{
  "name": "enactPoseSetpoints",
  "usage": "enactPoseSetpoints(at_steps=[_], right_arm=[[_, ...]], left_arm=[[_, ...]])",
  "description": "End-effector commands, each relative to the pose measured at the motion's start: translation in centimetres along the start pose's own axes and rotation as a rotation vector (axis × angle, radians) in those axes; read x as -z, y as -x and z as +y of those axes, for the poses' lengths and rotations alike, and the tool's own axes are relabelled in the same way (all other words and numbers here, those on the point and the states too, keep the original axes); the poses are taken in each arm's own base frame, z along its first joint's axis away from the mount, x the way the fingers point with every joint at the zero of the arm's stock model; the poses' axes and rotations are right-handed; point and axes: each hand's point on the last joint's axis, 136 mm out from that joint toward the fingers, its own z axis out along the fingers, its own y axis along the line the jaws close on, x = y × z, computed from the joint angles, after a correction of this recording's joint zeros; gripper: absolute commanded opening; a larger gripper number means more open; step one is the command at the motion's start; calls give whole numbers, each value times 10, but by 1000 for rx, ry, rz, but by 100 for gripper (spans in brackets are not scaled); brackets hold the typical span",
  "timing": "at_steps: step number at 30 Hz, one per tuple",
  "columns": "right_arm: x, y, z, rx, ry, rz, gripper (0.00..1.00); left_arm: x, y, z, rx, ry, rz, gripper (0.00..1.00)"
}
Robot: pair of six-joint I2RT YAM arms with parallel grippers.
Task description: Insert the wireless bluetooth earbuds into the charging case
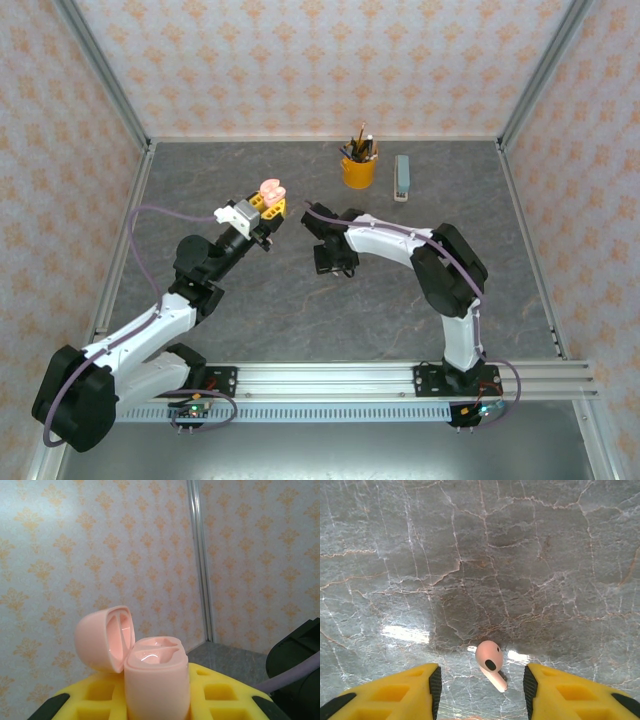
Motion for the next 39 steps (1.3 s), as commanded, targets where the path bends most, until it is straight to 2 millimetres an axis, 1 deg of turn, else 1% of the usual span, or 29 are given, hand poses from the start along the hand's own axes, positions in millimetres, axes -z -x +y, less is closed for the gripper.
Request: enactPoseSetpoints(at_steps=[1,11,18,25,34,39], right_arm=[[1,4,-6,6,-33,-11,46],[-9,5,-9,-5,-34,-1,37],[-15,7,-12,-24,-24,1,35],[-20,8,-8,-41,7,10,33],[-26,2,-7,-49,26,30,31],[-28,-3,-11,-48,17,39,31]], left_arm=[[0,10,5,-11,10,-31,0],[0,11,4,-9,5,-30,0],[0,12,4,-8,4,-31,0],[-1,10,4,-3,3,-27,0],[-1,10,4,-2,2,-27,0],[-2,10,4,1,2,-29,0]])
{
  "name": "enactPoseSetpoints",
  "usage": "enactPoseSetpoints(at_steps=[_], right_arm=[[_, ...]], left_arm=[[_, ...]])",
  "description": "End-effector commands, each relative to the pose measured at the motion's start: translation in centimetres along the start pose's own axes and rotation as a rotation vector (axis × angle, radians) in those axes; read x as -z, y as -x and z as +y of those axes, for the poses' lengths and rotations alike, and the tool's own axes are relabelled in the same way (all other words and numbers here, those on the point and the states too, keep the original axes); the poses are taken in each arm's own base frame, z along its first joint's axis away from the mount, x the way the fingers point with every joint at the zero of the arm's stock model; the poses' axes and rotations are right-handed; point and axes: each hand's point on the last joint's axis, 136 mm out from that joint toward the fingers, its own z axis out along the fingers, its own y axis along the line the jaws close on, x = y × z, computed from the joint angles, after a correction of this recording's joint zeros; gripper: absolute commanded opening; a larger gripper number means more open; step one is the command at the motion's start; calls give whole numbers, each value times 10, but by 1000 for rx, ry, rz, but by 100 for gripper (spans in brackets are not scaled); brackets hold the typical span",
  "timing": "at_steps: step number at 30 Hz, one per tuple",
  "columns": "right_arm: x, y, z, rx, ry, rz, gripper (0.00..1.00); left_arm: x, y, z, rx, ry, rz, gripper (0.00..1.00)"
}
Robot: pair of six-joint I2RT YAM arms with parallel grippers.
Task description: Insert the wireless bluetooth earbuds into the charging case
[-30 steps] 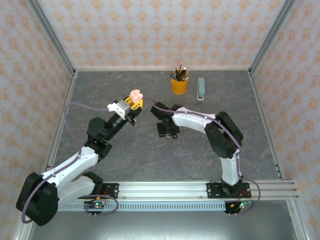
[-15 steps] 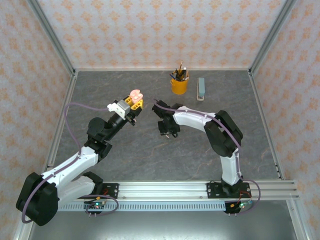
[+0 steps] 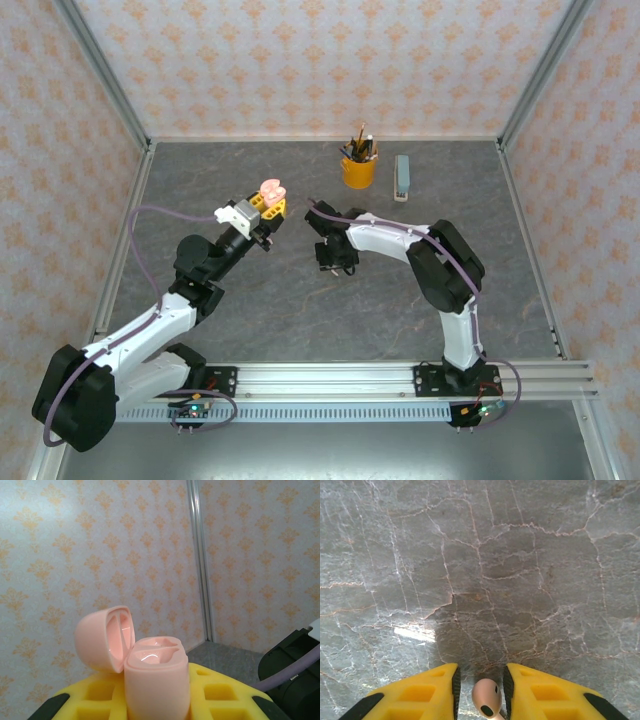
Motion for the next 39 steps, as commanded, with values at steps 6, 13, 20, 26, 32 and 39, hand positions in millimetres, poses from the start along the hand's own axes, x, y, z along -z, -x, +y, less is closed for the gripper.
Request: enactPoseSetpoints(at_steps=[6,13,20,26,32,39], right_arm=[[-10,-19,-15,-17,-39,41,28],[-7,-21,-17,-20,-34,35,28],[-6,-24,-16,-24,-22,37,28],[-4,-25,-17,-26,-16,34,28],[-5,-26,-17,-27,-16,37,27],[-5,-27,-18,-25,-15,36,20]], left_arm=[[-2,11,4,4,3,-31,0],[-3,10,3,7,0,-26,0],[-3,11,3,10,-2,-27,0],[-3,11,4,12,-1,-28,0],[-4,11,3,17,-5,-26,0],[-4,11,3,21,-8,-26,0]])
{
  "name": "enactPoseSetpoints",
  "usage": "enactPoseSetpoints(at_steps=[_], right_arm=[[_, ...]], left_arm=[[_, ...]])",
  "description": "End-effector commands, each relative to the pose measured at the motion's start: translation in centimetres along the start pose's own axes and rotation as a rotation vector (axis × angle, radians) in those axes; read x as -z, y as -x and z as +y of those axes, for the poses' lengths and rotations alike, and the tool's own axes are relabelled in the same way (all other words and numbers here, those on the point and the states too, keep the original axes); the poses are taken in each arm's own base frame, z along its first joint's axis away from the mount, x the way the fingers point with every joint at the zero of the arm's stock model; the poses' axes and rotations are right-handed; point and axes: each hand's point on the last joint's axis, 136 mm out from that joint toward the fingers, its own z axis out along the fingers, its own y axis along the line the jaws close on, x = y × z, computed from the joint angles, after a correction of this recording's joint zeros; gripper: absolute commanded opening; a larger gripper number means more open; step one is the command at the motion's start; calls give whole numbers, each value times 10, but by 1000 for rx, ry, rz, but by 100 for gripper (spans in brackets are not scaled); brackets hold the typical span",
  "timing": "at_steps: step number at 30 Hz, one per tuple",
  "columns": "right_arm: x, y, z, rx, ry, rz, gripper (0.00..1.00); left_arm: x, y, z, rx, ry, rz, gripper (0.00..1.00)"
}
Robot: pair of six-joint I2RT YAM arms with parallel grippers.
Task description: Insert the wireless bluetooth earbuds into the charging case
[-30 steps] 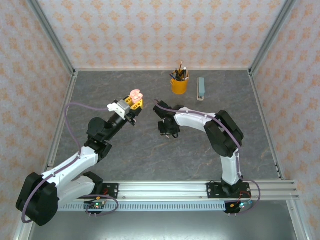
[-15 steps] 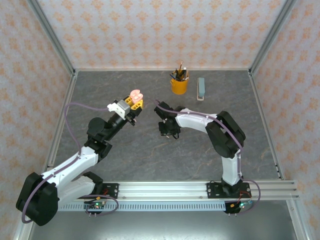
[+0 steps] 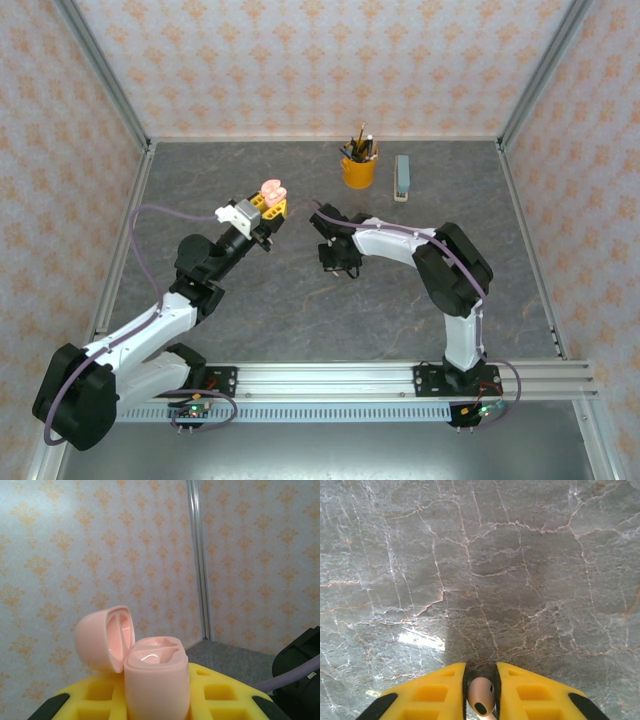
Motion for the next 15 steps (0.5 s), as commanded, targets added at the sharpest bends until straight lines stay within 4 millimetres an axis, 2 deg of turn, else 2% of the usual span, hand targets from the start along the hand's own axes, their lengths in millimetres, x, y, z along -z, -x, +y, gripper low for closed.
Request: enactPoseSetpoints(at_steps=[1,15], right_arm=[[-4,-26,-14,-12,-42,83,19],[13,-8,-10,-59,7,18,14]], left_arm=[[-3,14,3,3,-6,-35,0],[-4,13,2,10,-9,-29,0]])
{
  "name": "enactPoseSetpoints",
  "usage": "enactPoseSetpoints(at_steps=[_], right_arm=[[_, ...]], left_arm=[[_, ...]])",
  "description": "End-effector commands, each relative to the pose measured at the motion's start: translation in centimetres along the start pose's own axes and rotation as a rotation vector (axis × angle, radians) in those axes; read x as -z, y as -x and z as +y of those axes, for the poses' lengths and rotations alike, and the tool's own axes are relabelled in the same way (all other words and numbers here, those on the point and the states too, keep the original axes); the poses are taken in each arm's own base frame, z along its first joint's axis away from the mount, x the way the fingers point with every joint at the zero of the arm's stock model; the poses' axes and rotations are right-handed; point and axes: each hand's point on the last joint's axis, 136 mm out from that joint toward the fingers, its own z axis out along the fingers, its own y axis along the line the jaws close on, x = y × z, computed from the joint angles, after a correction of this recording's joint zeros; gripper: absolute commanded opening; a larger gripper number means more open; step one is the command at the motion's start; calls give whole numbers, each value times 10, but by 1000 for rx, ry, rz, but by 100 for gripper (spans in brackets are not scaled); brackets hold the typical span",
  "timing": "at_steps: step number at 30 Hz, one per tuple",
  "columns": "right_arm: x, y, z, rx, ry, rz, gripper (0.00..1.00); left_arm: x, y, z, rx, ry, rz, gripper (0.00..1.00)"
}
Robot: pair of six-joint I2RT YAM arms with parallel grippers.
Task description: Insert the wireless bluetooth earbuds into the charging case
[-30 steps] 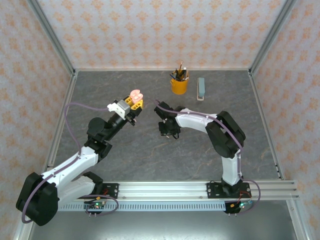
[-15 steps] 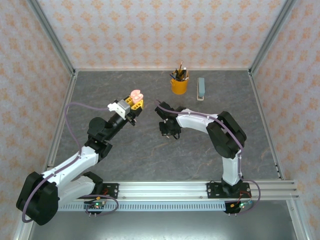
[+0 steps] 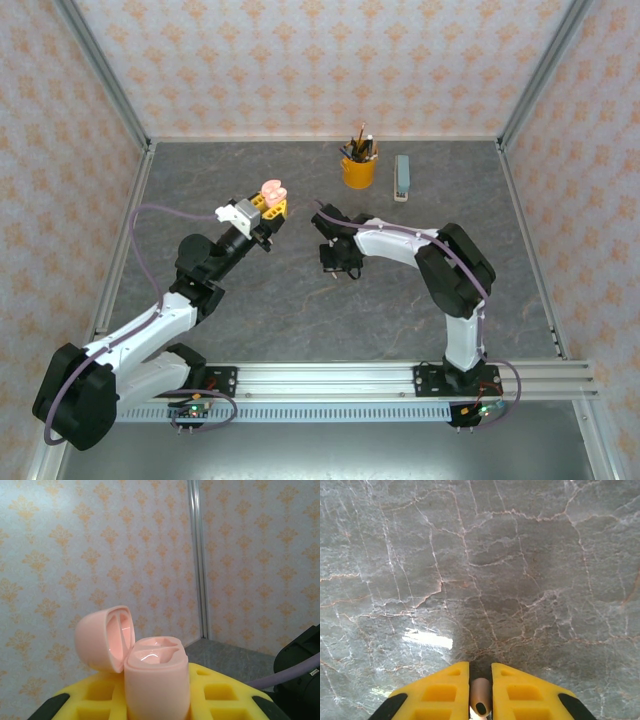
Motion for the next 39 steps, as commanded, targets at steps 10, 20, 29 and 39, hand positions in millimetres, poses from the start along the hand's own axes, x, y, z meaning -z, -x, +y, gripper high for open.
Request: enactPoseSetpoints(at_steps=[10,20,29,39], right_arm=[[10,0,-14,-58,-7,3,14],[5,-11,-20,-37,-43,29,40],[4,-19,-18,7,-70,48,41],[0,-20,-19,43,-106,66,34]], left_arm=[[-4,14,2,-3,-9,-38,0],[-4,14,2,-4,-9,-41,0],[-5,14,3,-5,-8,-42,0],[-5,14,3,-4,-8,-42,0]])
